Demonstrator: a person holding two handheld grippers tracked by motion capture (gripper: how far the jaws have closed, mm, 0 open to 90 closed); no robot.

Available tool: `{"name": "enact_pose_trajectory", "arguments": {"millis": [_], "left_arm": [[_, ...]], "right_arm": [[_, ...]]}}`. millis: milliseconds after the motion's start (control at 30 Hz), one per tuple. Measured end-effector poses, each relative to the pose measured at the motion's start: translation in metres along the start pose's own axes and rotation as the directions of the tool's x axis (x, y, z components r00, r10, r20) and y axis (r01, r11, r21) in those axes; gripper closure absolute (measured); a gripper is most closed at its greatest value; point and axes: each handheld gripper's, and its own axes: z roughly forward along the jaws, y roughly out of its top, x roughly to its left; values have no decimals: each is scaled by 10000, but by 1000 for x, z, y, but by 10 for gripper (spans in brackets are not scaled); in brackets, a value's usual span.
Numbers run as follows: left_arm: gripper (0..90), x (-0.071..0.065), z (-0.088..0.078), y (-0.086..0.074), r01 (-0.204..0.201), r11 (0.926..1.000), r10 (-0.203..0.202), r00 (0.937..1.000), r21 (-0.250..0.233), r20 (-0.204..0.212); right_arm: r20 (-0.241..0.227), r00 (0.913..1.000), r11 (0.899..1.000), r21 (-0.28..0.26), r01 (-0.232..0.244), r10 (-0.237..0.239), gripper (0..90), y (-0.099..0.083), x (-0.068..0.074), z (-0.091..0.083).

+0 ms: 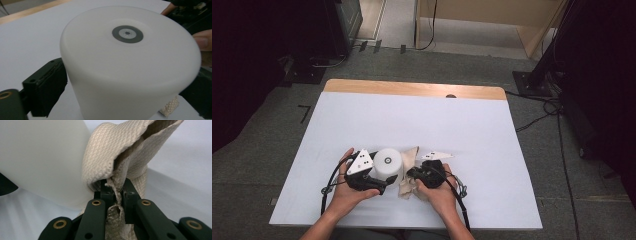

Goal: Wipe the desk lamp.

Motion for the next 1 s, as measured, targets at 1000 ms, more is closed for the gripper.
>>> {"name": "enact_pose_trajectory", "arguments": {"millis": [1000], "left_arm": [[85, -21, 5, 2, 436, 9990, -431, 9842, -9, -1716]], "right_arm": [[66, 10000, 9994, -339, -33, 36, 831, 2, -5, -8]]}}
